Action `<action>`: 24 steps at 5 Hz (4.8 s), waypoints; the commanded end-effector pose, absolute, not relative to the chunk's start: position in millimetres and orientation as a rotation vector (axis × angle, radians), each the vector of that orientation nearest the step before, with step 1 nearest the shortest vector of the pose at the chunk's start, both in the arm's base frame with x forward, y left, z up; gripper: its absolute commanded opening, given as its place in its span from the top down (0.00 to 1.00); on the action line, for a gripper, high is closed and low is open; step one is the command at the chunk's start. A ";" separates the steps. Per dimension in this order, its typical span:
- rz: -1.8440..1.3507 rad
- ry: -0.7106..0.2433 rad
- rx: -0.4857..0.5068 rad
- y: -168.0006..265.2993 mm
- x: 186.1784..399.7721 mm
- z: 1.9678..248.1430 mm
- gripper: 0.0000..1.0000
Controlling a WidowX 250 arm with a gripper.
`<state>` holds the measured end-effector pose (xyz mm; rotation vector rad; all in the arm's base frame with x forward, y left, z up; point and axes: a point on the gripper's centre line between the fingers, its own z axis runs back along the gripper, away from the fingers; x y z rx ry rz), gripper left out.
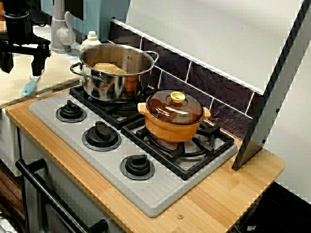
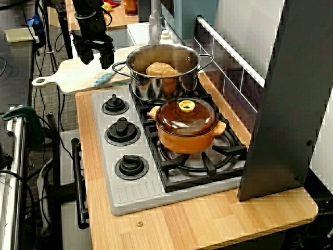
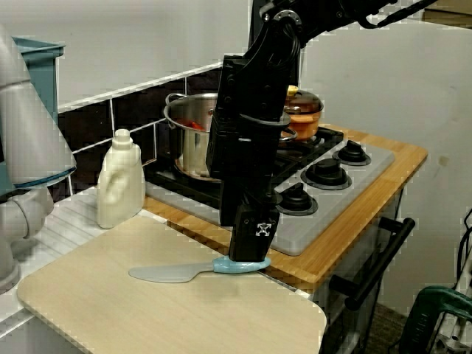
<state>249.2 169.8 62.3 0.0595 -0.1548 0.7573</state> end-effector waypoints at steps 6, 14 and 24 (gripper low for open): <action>-0.092 -0.364 0.042 176.1 272.3 91.7 0.00; -1.084 -0.483 -0.072 159.5 275.4 151.1 0.00; -1.146 -0.397 0.023 146.1 355.5 151.2 0.00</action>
